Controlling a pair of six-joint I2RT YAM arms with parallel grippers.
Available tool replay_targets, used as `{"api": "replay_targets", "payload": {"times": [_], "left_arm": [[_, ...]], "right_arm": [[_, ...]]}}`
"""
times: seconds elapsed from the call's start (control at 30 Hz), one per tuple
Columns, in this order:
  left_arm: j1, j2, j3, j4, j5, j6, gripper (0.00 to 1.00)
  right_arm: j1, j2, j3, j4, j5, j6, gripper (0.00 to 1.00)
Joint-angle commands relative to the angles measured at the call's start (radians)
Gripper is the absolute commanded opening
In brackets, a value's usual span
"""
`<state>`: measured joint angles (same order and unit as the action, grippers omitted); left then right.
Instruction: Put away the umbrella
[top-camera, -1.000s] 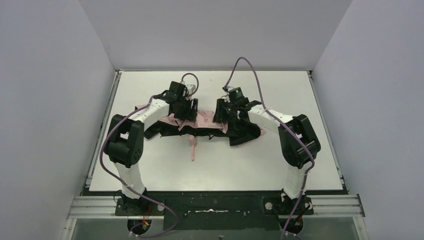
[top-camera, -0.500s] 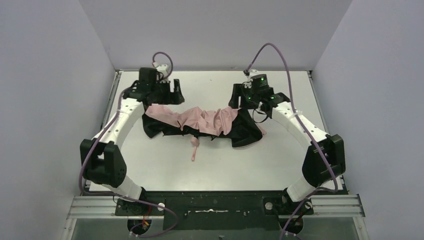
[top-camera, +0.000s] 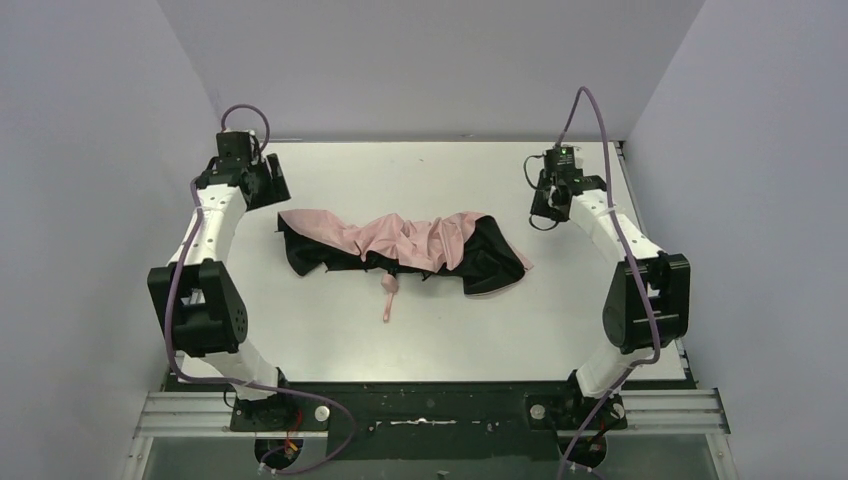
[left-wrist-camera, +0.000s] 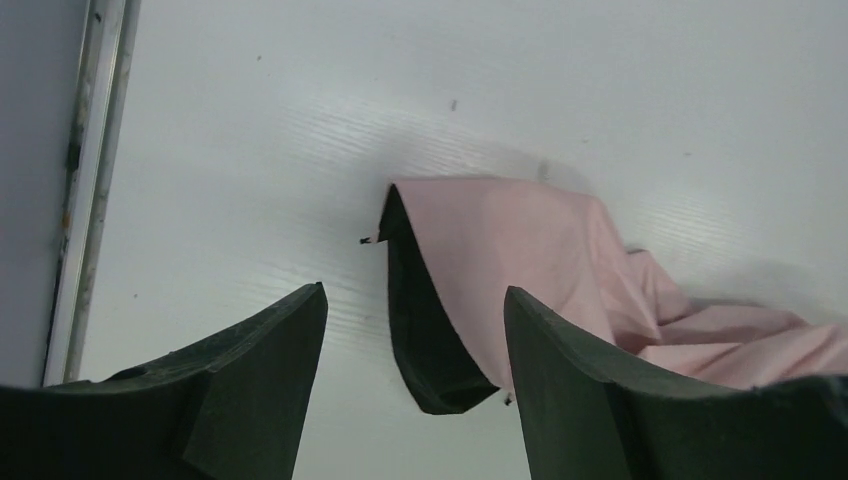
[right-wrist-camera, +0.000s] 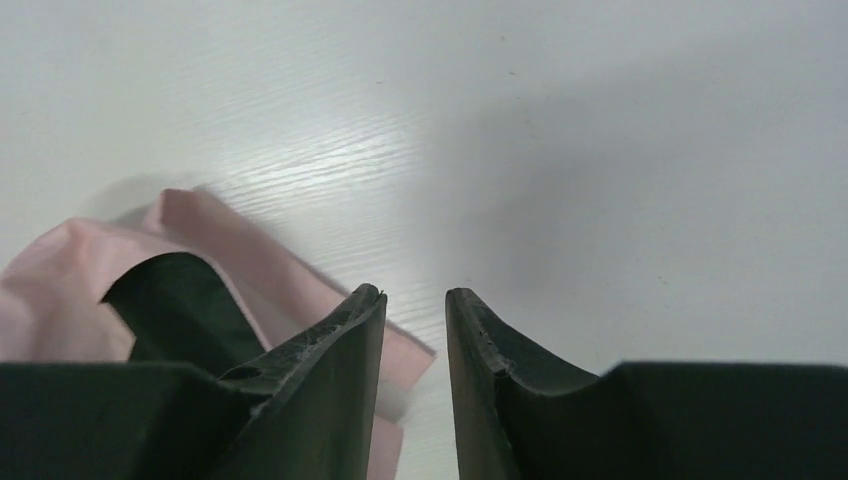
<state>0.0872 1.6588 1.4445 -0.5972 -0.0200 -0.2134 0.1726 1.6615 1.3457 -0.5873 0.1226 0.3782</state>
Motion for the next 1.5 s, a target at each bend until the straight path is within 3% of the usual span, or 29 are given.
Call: {"api": "replay_targets", "payload": {"times": [0.0, 0.2, 0.4, 0.8, 1.47], "left_arm": [[0.034, 0.064, 0.063, -0.052, -0.097, 0.017, 0.62], [0.068, 0.145, 0.098, -0.066, -0.159, 0.056, 0.63], [0.096, 0.243, 0.181, -0.059, -0.125, 0.049, 0.61], [0.097, 0.542, 0.513, -0.297, -0.181, 0.071, 0.52], [0.076, 0.51, 0.312, -0.306, -0.093, 0.073, 0.28]], "right_arm": [[-0.04, 0.045, -0.001, -0.01, 0.055, 0.016, 0.28], [-0.052, 0.113, -0.013, -0.005, -0.013, 0.005, 0.16], [-0.052, 0.155, -0.023, -0.013, -0.069, -0.011, 0.0], [-0.052, 0.204, -0.047, -0.061, -0.087, 0.004, 0.0], [-0.038, 0.239, -0.064, -0.095, -0.214, -0.035, 0.0]]}}
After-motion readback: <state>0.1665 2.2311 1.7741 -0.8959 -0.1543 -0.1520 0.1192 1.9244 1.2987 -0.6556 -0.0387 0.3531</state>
